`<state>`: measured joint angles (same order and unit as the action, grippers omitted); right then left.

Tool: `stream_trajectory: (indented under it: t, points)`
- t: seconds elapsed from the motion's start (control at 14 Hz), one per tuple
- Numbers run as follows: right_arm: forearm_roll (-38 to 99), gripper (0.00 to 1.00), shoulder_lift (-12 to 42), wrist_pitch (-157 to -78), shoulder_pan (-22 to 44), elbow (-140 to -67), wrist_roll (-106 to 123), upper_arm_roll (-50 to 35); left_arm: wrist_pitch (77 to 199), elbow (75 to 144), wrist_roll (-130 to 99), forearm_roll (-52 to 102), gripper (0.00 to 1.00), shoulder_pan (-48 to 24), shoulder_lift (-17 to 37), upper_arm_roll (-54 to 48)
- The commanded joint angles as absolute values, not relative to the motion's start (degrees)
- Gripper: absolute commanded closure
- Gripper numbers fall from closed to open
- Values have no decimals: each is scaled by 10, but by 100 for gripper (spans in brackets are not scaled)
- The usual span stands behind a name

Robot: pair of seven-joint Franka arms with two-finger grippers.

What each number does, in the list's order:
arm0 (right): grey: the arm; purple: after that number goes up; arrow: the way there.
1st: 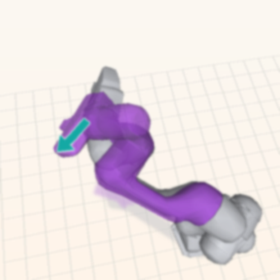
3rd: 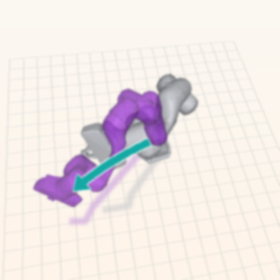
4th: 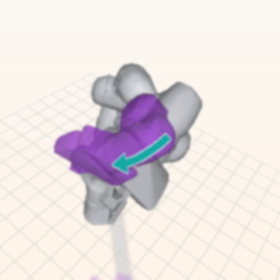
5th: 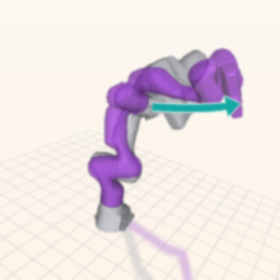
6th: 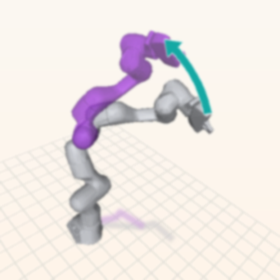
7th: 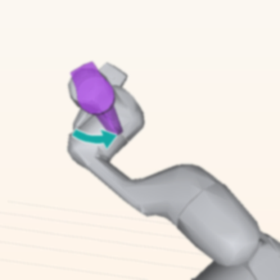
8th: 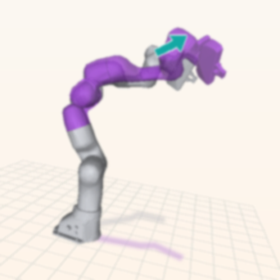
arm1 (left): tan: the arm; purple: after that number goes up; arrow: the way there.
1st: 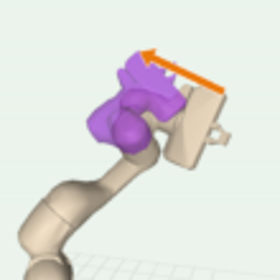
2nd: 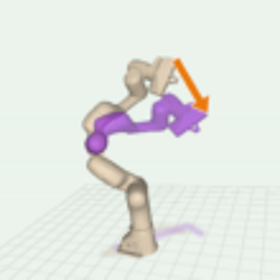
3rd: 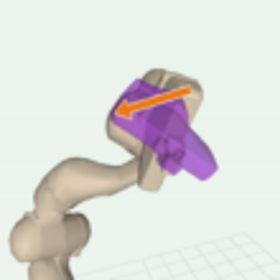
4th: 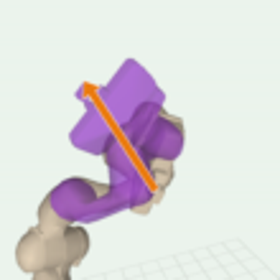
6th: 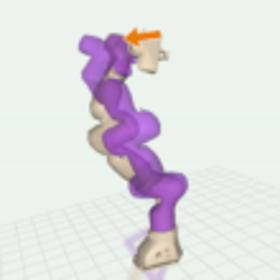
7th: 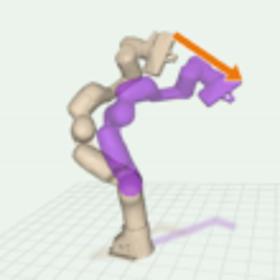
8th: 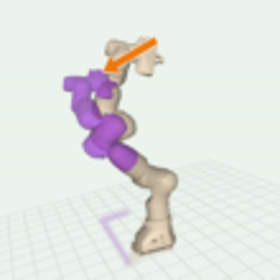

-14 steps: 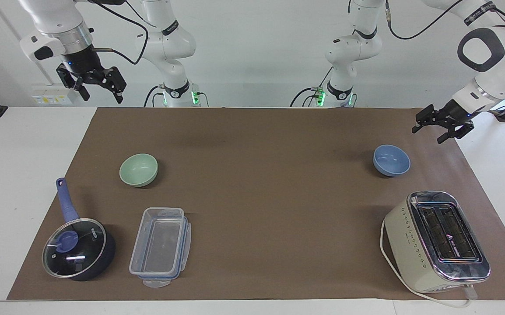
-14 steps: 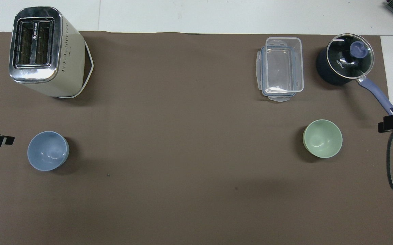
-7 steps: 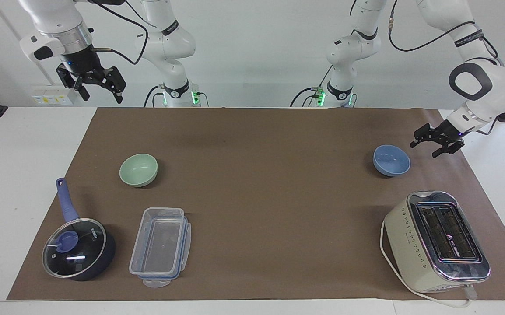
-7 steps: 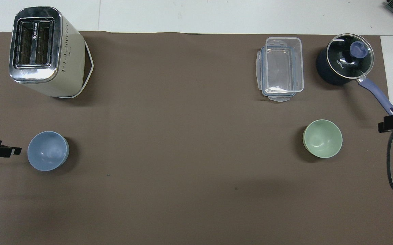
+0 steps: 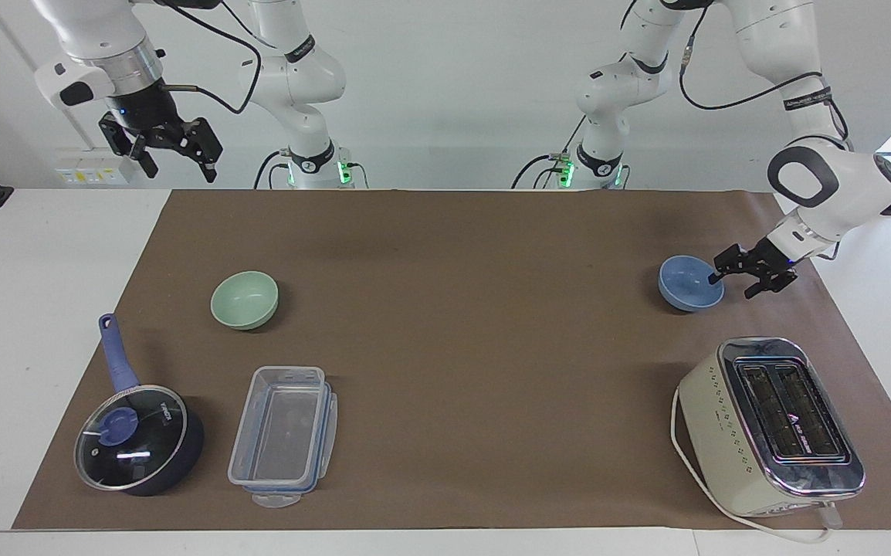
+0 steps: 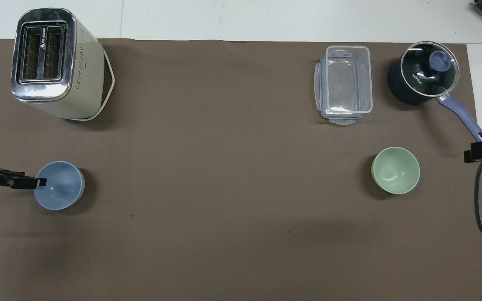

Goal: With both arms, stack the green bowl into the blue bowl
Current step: 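Reach the left gripper to the blue bowl rim and grasp it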

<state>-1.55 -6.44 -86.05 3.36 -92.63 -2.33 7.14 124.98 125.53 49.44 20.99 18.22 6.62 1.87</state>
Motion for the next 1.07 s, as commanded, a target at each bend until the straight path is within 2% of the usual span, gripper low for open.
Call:
stream_trajectory:
  t: [0.0, 0.21, 0.36, 0.78, 1.0]
  points:
    - [-20, 0, -76, -854, 29, -935, -8, 71, 1272, 1274, 482, 222, 23, 169, 54, 23]
    - [-20, 0, -76, -854, 29, -935, -8, 71, 1278, 1279, 460, 222, 50, 157, 54, 23]
    - [-20, 0, -76, -854, 29, -935, -8, 71, 1278, 1279, 461, 222, 100, 157, 54, 23]
    - [-20, 0, -76, -854, 29, -935, -8, 71, 1277, 1278, 468, 221, 100, 159, 54, 23]
    - [-20, 0, -76, -854, 29, -935, -8, 72, 1270, 1279, 476, 221, 100, 156, 34, 23]
